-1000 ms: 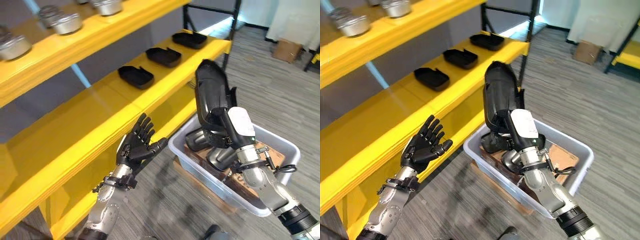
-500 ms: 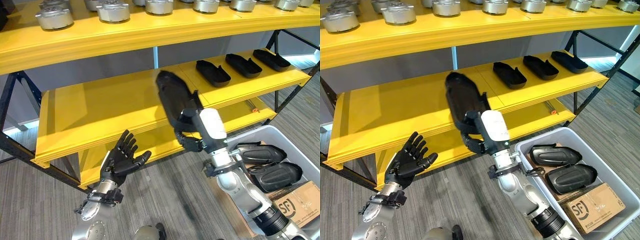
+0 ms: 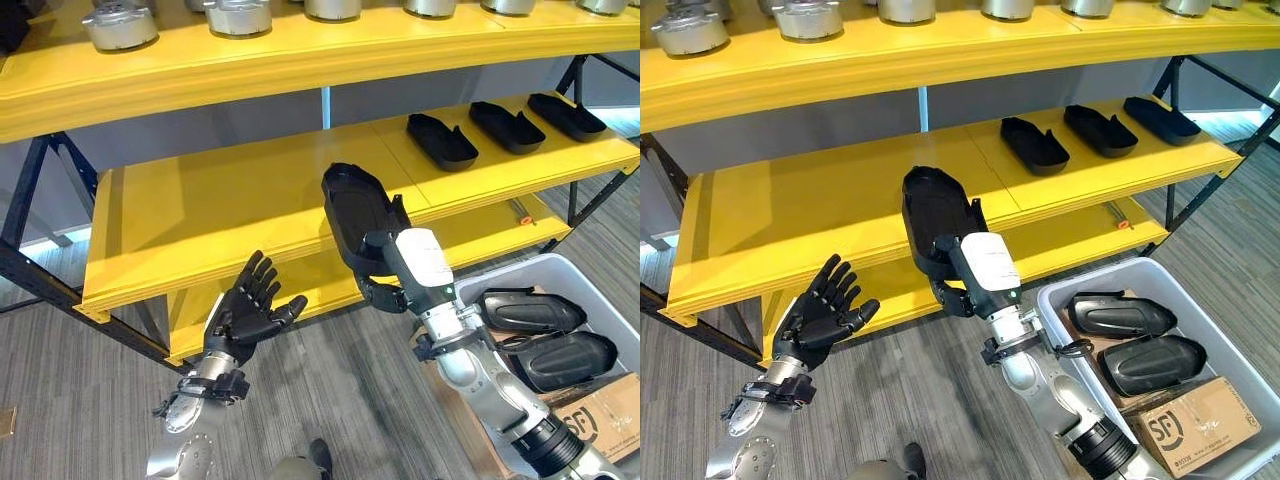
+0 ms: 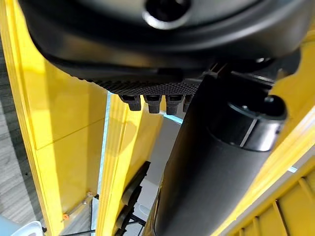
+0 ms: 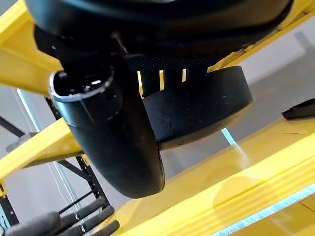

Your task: Move parts from the plastic box to the shelf.

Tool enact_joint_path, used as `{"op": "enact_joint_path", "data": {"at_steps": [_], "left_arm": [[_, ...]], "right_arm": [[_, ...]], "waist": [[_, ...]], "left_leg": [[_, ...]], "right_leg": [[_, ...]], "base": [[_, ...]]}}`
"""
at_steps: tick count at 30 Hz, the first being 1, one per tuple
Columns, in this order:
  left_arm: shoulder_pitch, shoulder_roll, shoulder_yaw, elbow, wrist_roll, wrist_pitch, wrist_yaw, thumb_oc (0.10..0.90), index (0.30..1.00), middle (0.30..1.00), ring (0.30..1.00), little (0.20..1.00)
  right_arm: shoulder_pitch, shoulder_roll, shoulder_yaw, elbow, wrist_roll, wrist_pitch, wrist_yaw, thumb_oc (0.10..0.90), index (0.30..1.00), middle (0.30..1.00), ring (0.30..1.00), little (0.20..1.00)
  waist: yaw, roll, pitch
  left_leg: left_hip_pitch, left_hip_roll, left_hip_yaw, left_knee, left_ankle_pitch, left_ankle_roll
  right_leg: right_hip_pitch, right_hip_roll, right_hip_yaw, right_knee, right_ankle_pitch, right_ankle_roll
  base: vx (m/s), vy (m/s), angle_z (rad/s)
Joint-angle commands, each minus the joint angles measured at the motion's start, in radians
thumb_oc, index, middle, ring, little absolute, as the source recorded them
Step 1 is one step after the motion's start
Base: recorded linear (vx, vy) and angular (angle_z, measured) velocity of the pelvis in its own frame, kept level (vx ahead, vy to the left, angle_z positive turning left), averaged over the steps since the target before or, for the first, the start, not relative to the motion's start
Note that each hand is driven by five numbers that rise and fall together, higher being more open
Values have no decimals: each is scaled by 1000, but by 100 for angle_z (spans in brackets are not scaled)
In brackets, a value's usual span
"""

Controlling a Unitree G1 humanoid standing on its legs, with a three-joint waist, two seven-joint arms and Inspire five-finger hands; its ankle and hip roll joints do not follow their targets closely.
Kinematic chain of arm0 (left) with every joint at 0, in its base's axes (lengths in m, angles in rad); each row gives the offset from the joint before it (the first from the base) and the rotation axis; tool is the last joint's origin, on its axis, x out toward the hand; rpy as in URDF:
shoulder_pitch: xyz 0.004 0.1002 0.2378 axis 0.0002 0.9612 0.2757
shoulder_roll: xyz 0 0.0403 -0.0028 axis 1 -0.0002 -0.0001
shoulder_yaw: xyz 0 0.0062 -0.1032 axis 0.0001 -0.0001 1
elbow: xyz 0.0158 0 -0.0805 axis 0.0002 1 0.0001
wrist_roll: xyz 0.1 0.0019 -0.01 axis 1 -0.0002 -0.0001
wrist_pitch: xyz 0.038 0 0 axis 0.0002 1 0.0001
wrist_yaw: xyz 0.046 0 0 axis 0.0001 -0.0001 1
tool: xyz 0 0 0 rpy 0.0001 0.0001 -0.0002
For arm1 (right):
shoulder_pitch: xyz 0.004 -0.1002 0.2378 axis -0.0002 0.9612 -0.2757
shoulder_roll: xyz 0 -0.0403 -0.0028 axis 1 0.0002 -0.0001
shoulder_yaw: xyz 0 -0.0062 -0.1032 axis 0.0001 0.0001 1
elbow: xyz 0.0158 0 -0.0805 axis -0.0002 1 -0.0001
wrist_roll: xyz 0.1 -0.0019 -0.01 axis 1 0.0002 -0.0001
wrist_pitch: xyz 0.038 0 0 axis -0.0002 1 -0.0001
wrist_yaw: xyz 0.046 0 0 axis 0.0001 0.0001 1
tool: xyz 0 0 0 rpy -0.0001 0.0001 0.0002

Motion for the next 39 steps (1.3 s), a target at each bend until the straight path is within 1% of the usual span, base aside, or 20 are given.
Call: {"op": "enact_joint_path", "data": {"at_steps": [1,5,6,7,8,10,11,12,14,17,18,19,20,22,23,30,31,32,36,39], "left_arm": [[-113,6,-16,-59,-18,-119,-73,900,1000,1000,1000,1000],[-113,7,-16,-59,-18,-119,-74,900,1000,1000,1000,1000],[-131,16,-30,-49,-22,-84,-111,900,1000,1000,1000,1000],[-139,22,-41,-48,-24,-71,-122,900,1000,1000,1000,1000],[-142,22,-45,-48,-30,-66,-130,900,1000,1000,1000,1000],[-140,21,-48,-47,-27,-63,-145,900,1000,1000,1000,1000],[-136,22,-50,-49,-16,-65,-146,900,1000,1000,1000,1000],[-131,26,-50,-63,-20,-57,-147,900,1000,1000,1000,1000],[-126,34,-60,-78,-18,-61,-152,900,1000,1000,1000,1000],[-131,49,-78,-90,-20,-53,-164,900,1000,1000,1000,1000],[-129,51,-78,-99,-28,-46,-161,900,1000,1000,1000,1000],[-122,53,-70,-103,-37,-53,-134,900,1000,1000,1000,1000],[-121,51,-69,-103,-43,-53,-132,900,1000,1000,1000,1000],[-116,41,-66,-108,-53,-39,-139,900,1000,1000,1000,1000],[-113,39,-65,-110,-49,-35,-141,900,1000,1000,1000,1000],[-113,38,-65,-110,-49,-35,-141,900,1000,1000,1000,1000],[-107,34,-68,-117,-44,-20,-141,900,1000,1000,1000,1000],[-72,26,-57,-148,-61,18,-134,900,1000,1000,1000,1000],[-65,24,-60,-152,-61,24,-141,900,1000,1000,1000,1000],[-69,30,-71,-155,-76,38,-142,900,1000,1000,1000,1000]], "right_arm": [[-111,-8,-113,-78,-42,-66,-113,400,300,300,300,300],[-110,-8,-113,-78,-42,-66,-113,400,300,300,300,300],[-60,-35,-160,-78,-18,-72,-141,400,300,300,300,300],[-42,-44,-177,-73,-9,-81,-153,400,300,300,300,300],[-31,-51,-190,-71,-2,-94,-158,400,300,300,300,300],[-18,-60,-201,-67,8,-124,-163,400,300,300,300,300],[-16,-60,-207,-60,14,-142,-164,400,300,300,300,300],[-24,-61,-207,-59,31,-142,-165,400,300,300,300,300],[-27,-56,-203,-61,32,-139,-169,400,300,300,300,300],[-13,-71,-211,-69,40,-135,-175,400,300,300,300,300],[-7,-77,-216,-71,42,-140,-176,400,300,300,300,300],[-4,-92,-219,-67,61,-162,-161,400,300,300,300,300],[-6,-96,-217,-64,65,-165,-157,400,300,300,300,300],[-21,-113,-203,-57,86,-157,-153,400,300,300,300,300],[-27,-114,-199,-53,89,-154,-151,400,300,300,300,300],[-27,-114,-199,-53,89,-154,-151,400,300,300,300,300],[-39,-116,-194,-44,94,-154,-140,400,300,300,300,300],[-73,-132,-162,-38,104,-145,-102,400,300,300,300,300],[-81,-131,-151,-31,85,-150,-96,400,300,300,300,300],[-89,-138,-149,-29,86,-135,-95,400,300,300,300,300]], "waist": [[-9,38,-61],[-8,38,-62],[-66,26,-64],[-84,19,-64],[-92,16,-66],[-99,9,-65],[-99,4,-60],[-103,2,-46],[-112,5,-37],[-129,2,-45],[-129,1,-48],[-120,-2,-57],[-118,-3,-60],[-113,-6,-72],[-113,-7,-75],[-114,-6,-74],[-107,-9,-83],[-107,-6,-87],[-110,-4,-86],[-117,-1,-81]], "left_leg": [[122,59,-34,-101,-34,-76],[123,58,-33,-102,-34,-75],[101,37,-120,-114,-27,-47],[98,32,-147,-115,-33,-39],[97,33,-155,-115,-33,-38],[103,42,-152,-115,-36,-46],[112,50,-145,-115,-41,-54],[126,72,-143,-115,-57,-64],[135,94,-143,-115,-63,-68],[131,107,-174,-115,-57,-78],[130,109,-181,-112,-53,-80],[132,123,-169,-106,-44,-91],[132,127,-168,-104,-42,-95],[131,141,-178,-96,-36,-110],[132,145,-180,-95,-34,-114],[132,145,-181,-95,-34,-114],[131,153,-183,-93,-30,-122],[130,188,-211,-59,-35,-154],[126,198,-207,-48,-36,-160],[127,204,-194,-45,-37,-163]], "right_leg": [[-28,-11,104,8,-75,144],[-29,-12,105,9,-75,144],[-62,82,300,66,-130,124],[-77,104,359,78,-146,120],[-81,112,379,65,-144,117],[-93,103,389,36,-113,125],[-100,86,390,4,-70,138],[-141,59,418,-33,-1,157],[-176,60,455,-26,0,157],[-140,92,512,-64,-43,157],[-127,100,516,-66,-57,157],[-97,113,486,-65,-106,146],[-87,119,480,-69,-123,142],[-47,145,478,-86,-178,137],[-36,151,475,-90,-189,135],[-35,151,474,-90,-189,135],[-15,164,472,-96,-213,127],[26,213,488,-95,-271,74],[26,216,485,-106,-265,68],[17,217,487,-118,-253,70]], "base": [[24,108,15],[15,34,15],[68,32,12],[79,0,50],[70,-101,98],[71,-135,139],[101,-340,51],[90,-367,-24],[52,-285,-12],[116,-269,38],[173,-280,101],[147,-225,90],[159,-243,27],[128,-175,11],[73,-94,14],[14,-16,3],[348,-347,-3],[368,-368,6],[116,-102,12],[51,-23,-9]]}}
